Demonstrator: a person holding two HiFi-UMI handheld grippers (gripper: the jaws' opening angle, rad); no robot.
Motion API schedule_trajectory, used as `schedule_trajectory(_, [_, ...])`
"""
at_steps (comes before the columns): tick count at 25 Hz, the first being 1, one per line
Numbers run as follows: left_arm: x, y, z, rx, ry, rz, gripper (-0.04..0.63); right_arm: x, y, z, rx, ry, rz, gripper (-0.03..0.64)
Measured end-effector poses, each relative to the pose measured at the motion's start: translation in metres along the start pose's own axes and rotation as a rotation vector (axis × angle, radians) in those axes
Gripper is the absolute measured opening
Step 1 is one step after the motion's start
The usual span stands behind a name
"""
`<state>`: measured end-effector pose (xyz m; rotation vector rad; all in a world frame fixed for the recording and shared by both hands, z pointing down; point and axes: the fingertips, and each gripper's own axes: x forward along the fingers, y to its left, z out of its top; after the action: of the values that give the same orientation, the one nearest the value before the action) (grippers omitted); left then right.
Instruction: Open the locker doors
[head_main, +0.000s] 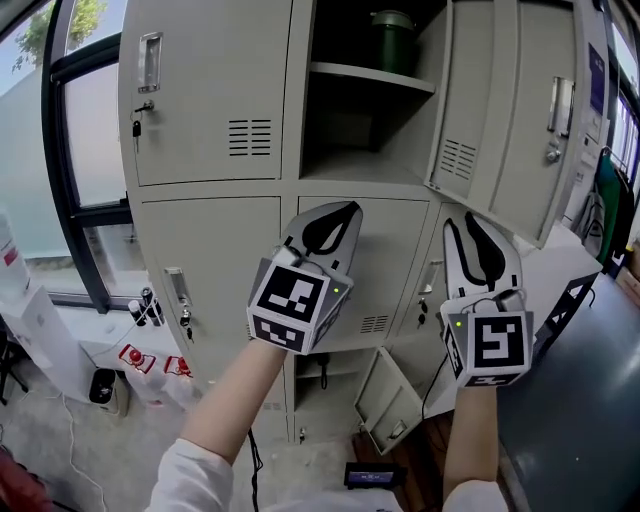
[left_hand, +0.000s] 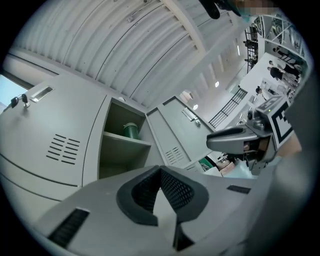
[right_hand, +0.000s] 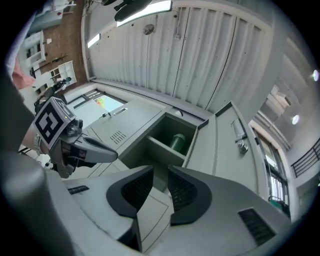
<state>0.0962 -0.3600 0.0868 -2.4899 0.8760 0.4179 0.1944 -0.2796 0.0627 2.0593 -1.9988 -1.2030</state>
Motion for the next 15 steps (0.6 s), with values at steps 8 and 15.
schedule_trajectory(8, [-0.039,-0.001,-0.062,0.007,0.079,0.069,0.015,0.005,0.094,-0.067,0.142,0.080,0.182,0.084])
schedule_trajectory(15, [-0.090,0.019,-0.101,-0.003,0.161,0.162,0.015,0.012,0.176,-0.101,0.249,0.126,0.346,0.084])
